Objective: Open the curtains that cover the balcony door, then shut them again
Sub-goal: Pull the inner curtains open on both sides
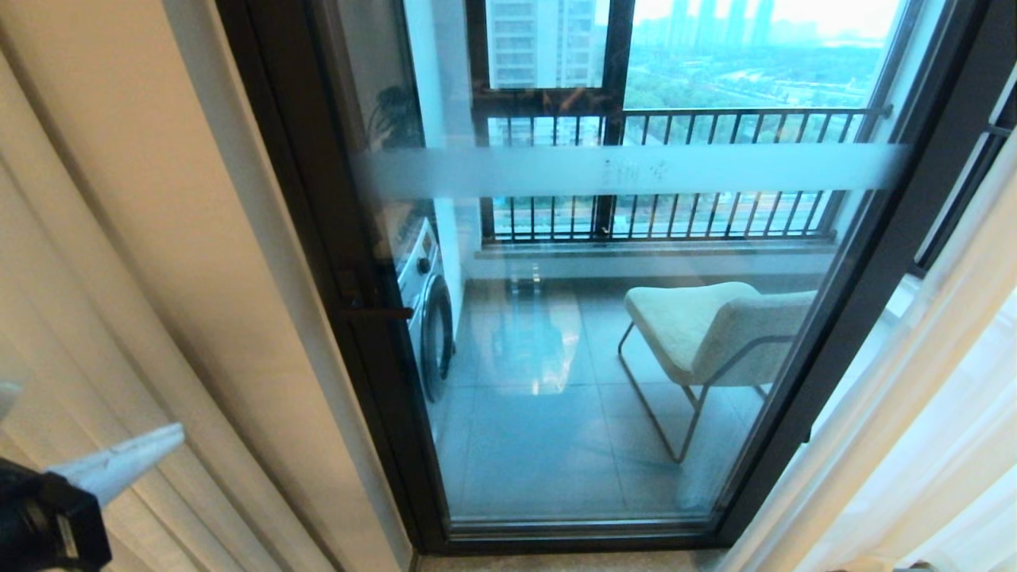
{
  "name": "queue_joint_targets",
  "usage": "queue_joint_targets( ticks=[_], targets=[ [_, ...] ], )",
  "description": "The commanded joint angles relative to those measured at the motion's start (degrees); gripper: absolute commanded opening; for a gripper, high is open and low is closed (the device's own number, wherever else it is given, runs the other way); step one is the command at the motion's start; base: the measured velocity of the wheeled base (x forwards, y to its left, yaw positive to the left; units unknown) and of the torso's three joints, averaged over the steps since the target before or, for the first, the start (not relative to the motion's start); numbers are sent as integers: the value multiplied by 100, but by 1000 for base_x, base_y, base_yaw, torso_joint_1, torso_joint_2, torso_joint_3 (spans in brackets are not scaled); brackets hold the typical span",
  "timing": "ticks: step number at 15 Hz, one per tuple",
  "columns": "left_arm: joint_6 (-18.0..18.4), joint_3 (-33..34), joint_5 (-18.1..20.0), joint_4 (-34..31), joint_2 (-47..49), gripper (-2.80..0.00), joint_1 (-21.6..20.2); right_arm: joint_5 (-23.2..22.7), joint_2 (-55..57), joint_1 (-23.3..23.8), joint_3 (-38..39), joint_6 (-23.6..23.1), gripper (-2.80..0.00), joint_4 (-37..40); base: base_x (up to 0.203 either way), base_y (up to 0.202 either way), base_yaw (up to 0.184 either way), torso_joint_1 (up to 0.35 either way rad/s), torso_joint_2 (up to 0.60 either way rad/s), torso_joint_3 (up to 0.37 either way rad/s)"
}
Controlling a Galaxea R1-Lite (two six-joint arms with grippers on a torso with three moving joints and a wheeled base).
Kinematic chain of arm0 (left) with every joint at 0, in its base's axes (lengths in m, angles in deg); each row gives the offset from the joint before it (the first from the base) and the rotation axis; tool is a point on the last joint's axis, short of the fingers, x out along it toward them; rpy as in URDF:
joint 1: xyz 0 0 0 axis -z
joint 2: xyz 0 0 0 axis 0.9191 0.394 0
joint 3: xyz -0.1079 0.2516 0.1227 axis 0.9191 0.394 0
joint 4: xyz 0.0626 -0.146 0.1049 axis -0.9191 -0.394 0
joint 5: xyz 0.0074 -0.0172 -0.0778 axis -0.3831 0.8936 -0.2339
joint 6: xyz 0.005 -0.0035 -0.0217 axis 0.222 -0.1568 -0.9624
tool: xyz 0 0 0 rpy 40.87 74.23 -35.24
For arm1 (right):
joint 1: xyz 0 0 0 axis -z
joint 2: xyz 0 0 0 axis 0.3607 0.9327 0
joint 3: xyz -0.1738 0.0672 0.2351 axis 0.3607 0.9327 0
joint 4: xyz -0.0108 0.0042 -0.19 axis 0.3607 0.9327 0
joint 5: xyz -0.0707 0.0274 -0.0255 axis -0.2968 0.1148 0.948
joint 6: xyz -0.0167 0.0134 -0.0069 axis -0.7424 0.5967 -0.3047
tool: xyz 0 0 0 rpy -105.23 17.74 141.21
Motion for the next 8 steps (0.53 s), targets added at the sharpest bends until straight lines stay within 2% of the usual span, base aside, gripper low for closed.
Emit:
queue_joint_targets(
  ticks=[1, 3, 5, 6, 8],
  targets=[
    [67, 464, -319, -180, -967, -280, 447, -4, 7, -2, 0, -8, -280, 0, 0, 0, 0, 0, 0, 0],
    [53, 1048, -892, -247, -1746, -280, 836, 3, 7, -2, 0, -8, -280, 0, 0, 0, 0, 0, 0, 0],
    [-132, 1378, -1150, -379, -2558, -280, 1132, -5, 7, -7, 0, -8, -280, 0, 0, 0, 0, 0, 0, 0],
    [-256, 1458, -1321, -522, -2934, -280, 1208, -5, 7, -2, 0, -8, -280, 0, 0, 0, 0, 0, 0, 0],
    [-474, 1521, -1921, -964, -3786, -280, 1248, 3, 7, -11, 0, -8, -280, 0, 0, 0, 0, 0, 0, 0]
  ],
)
